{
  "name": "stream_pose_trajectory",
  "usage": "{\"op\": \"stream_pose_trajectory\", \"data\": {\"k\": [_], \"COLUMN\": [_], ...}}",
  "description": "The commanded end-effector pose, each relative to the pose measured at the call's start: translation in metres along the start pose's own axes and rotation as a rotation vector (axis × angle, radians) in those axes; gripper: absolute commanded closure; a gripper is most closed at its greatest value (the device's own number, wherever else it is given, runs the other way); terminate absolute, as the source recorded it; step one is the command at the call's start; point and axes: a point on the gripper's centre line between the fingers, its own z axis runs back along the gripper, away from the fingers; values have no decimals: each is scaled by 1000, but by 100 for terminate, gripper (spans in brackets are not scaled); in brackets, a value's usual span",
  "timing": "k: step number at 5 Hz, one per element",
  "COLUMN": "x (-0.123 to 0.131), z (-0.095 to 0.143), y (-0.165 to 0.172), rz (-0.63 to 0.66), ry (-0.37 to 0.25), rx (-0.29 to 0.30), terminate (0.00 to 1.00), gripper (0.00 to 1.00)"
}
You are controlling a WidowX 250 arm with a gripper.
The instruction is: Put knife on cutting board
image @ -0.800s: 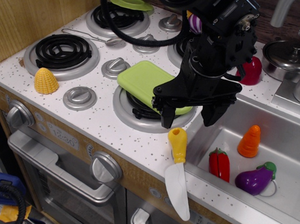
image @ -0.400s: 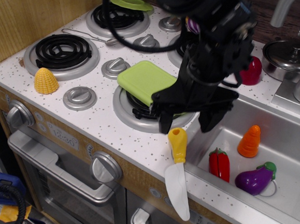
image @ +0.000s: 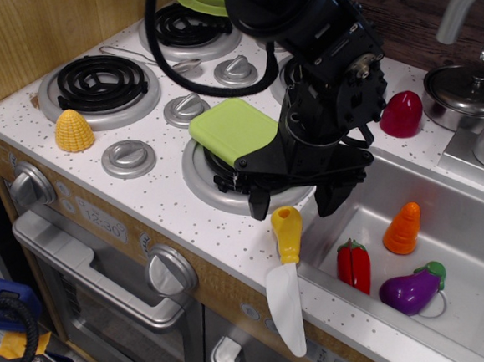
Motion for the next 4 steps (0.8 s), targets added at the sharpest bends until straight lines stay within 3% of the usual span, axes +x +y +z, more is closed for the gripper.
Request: {"op": "stream_pose_trajectory", "data": {"k": [1,3,4], "x": [3,1,0], "z": [-7,-18,-22], "y": [0,0,-2], "rz": [-11,25,51], "ry": [-9,25,26], "rx": [-40,-92,-115], "terminate": [0,0,0], "gripper": [0,0,100]}}
